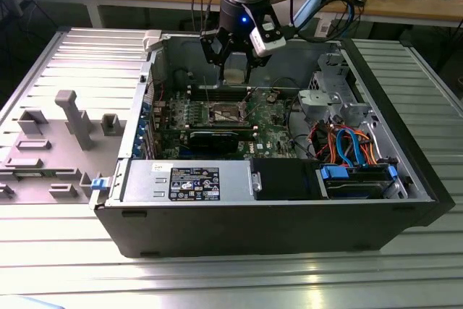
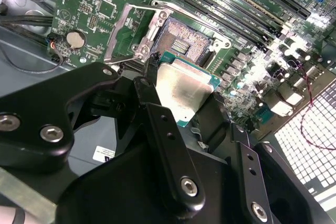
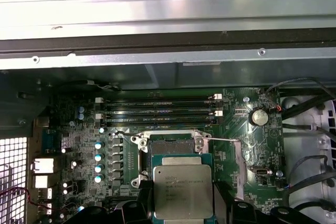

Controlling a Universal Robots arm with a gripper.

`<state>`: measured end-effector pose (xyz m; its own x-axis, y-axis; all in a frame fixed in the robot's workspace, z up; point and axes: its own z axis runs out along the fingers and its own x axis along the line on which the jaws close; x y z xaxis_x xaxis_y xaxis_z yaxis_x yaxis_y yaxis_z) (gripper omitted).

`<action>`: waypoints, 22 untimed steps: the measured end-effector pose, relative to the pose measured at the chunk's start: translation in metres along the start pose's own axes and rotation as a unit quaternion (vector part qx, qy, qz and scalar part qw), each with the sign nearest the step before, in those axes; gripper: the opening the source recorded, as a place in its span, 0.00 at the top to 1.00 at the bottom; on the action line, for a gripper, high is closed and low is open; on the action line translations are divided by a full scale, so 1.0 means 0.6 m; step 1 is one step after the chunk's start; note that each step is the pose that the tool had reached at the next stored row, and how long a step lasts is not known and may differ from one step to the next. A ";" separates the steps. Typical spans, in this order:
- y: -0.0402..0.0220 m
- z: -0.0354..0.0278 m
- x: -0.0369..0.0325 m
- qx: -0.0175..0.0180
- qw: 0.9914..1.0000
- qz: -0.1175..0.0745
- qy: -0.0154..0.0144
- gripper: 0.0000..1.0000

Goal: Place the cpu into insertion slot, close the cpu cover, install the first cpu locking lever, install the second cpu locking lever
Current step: 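Place the cpu into insertion slot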

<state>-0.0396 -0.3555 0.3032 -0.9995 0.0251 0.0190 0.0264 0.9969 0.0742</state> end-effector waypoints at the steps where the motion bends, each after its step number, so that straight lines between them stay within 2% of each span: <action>1: 0.000 0.000 0.000 0.000 1.000 0.000 0.000 0.45; 22: -0.001 0.009 0.000 0.000 1.000 0.000 0.000 0.45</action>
<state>-0.0396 -0.3555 0.2976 -0.9995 0.0251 0.0190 0.0264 0.9969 0.0739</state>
